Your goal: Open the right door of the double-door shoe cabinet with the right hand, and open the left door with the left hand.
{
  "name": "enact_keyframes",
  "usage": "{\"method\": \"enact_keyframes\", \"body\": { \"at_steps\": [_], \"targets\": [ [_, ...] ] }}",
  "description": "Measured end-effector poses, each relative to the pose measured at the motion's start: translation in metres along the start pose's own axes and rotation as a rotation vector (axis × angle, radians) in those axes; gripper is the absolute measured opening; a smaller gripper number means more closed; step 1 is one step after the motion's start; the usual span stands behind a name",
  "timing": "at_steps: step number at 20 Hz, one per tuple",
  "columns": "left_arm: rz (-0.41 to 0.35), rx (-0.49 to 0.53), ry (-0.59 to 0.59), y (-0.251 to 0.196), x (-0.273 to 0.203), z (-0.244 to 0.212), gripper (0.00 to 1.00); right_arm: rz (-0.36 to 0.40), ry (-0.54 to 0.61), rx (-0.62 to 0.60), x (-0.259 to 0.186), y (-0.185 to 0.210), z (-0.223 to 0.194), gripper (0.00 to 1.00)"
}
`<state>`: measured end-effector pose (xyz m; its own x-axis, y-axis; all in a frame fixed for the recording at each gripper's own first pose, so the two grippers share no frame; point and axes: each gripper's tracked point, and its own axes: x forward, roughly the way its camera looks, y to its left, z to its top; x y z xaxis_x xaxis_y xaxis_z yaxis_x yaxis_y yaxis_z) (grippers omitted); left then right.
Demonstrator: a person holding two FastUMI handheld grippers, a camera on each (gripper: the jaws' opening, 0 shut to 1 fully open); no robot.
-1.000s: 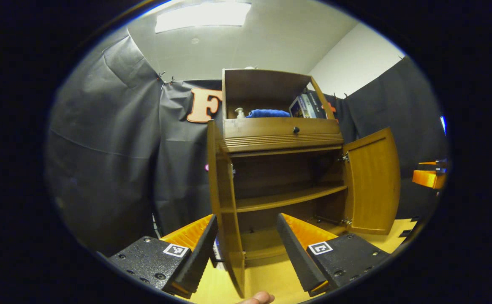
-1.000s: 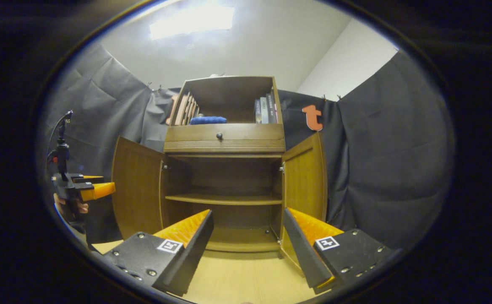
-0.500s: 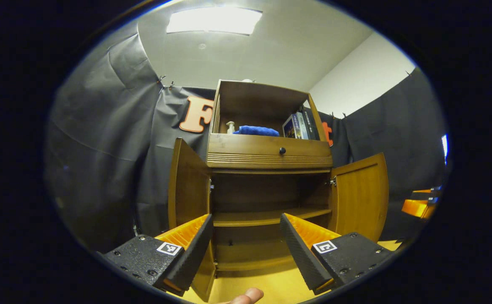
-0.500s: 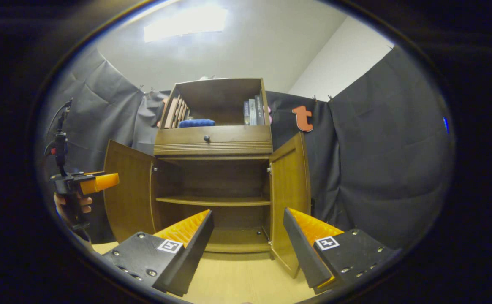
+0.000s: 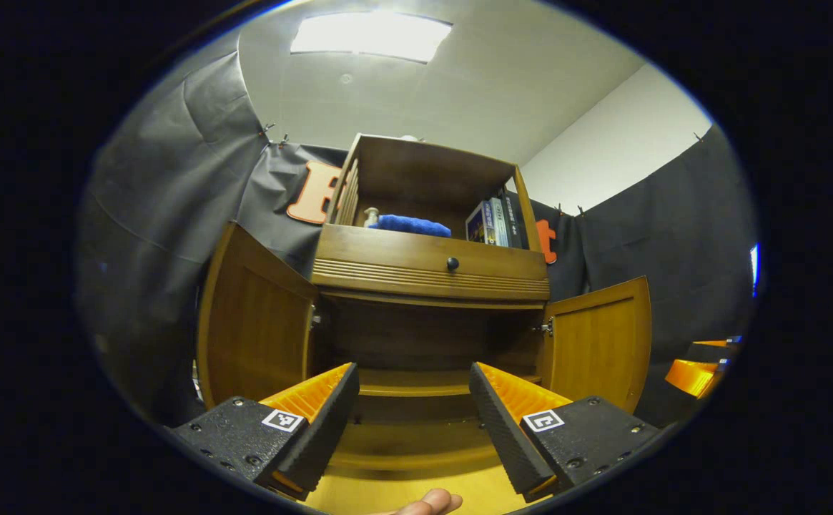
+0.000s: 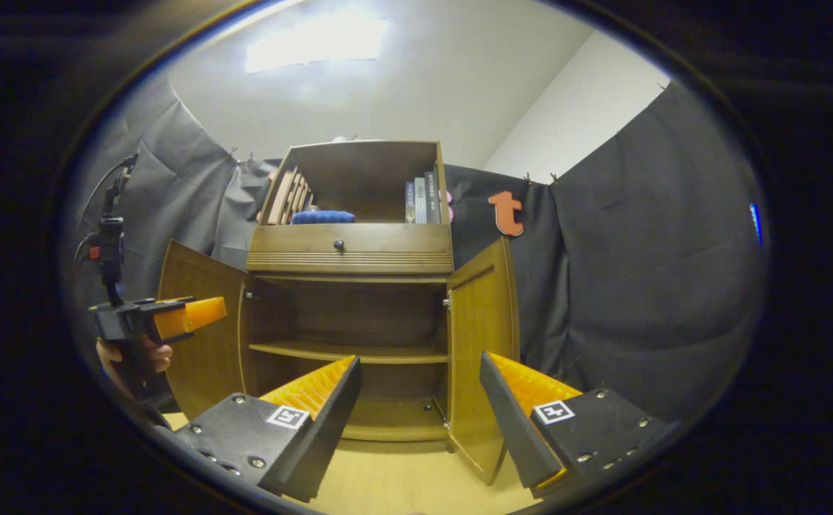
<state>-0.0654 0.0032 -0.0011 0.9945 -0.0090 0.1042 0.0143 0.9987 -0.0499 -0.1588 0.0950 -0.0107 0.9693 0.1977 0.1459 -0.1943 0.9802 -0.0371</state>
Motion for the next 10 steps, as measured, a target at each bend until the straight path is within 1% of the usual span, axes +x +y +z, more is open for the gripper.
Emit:
{"method": "enact_keyframes", "body": {
  "at_steps": [1,2,3,4,5,6,7,8,9,10],
  "targets": [
    [-0.016,-0.009,0.013,-0.011,0.005,-0.006,0.92,0.001,0.002,-0.008,0.003,0.000,-0.001,0.98],
    [-0.029,-0.019,0.027,-0.020,0.010,-0.012,0.95,0.000,0.006,-0.015,0.006,-0.001,-0.002,0.98],
    [-0.040,-0.029,0.041,-0.028,0.016,-0.018,0.92,0.000,0.009,-0.024,0.010,-0.002,-0.004,0.98],
    [-0.045,-0.039,0.058,-0.034,0.021,-0.025,0.96,-0.002,0.011,-0.031,0.013,-0.003,-0.004,0.98],
    [-0.051,-0.044,0.070,-0.040,0.026,-0.031,0.92,-0.003,0.014,-0.038,0.016,-0.005,-0.005,0.98],
    [-0.051,-0.048,0.082,-0.045,0.031,-0.038,0.92,-0.005,0.015,-0.044,0.018,-0.006,-0.005,0.98],
    [-0.047,-0.048,0.093,-0.048,0.035,-0.043,0.92,-0.009,0.013,-0.048,0.021,-0.010,-0.005,0.94],
    [-0.047,-0.046,0.103,-0.052,0.040,-0.050,0.96,-0.013,0.010,-0.049,0.024,-0.012,-0.005,0.98],
    [-0.045,-0.040,0.114,-0.055,0.045,-0.056,0.92,-0.023,0.005,-0.053,0.029,-0.016,-0.004,0.98],
    [-0.040,-0.033,0.128,-0.057,0.050,-0.063,0.96,-0.041,0.001,-0.056,0.032,-0.022,-0.003,0.98]
  ]
}}
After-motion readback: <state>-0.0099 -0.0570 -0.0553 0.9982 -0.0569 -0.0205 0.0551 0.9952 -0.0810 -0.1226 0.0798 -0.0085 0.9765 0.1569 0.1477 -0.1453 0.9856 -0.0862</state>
